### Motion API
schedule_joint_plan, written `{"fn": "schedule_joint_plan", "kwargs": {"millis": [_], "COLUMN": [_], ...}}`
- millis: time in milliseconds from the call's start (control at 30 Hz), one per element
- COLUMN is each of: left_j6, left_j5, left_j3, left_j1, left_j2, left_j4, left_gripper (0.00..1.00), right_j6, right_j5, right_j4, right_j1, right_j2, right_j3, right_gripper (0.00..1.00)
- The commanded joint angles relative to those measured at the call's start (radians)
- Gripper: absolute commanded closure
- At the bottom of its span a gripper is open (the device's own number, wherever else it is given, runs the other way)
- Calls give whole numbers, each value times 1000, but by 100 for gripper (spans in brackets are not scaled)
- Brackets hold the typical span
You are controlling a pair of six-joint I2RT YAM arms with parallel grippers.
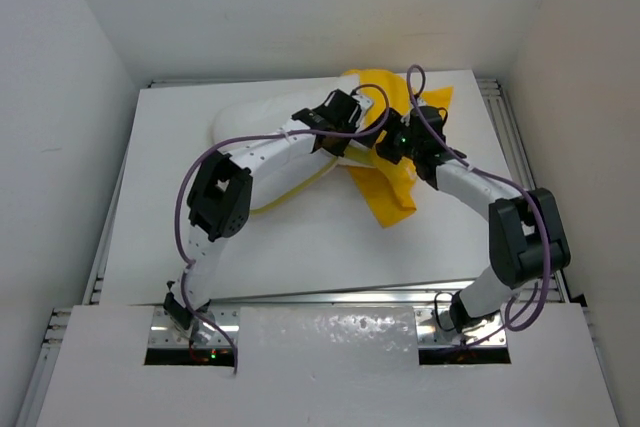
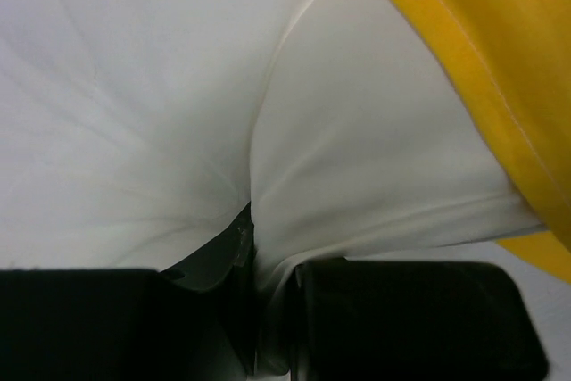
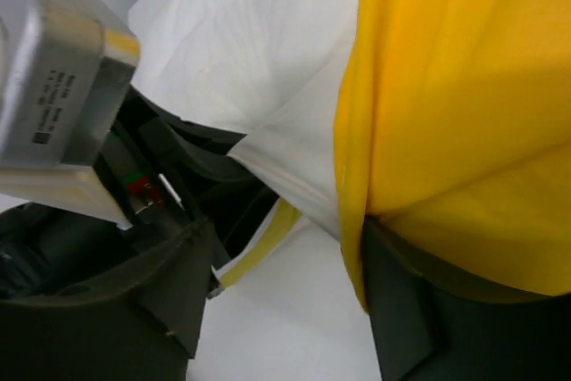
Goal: Put the pillow into the pillowcase
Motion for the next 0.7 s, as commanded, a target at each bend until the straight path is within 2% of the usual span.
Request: {"fn": "schedule_joint_plan", "kwargs": {"millis": [0,33,67,167,300,400,533,667], "left_j6": [-43,-43,-46,-56,-66,-73,-74,-68], "left_j5": [73,84,95,118,129,132,130,129], "left_j3": [-15,-36,-49,-66,-62,-68,-70,-66], "left_j1": [-10,-9,-9,-13,-19,-21,-21,-30], "left_j2": [-10,-17,-21,-21,-13,-14,-11,-11], "left_j4": [142,151,157,162,164,170,176,173], "left_gripper": [100,100,100,100,100,100,100,100], "right_j6": [-60,-77,-88,-107,-46,43,111,143], "right_j5": [48,86,155,296,438,525,527,437], "right_j4": [-164,-190,-234,-317,-357,-325,-204,-30], "right_j1": [0,0,1,0,0,-2,-22,-31], "right_j2": [-90,-117,-140,-227,-325,-375,-304,-168], "right_j3": [-10,-16,-21,-45,-129,-215,-222,-185], "right_gripper": [31,27,17,8,4,1,1,1]}}
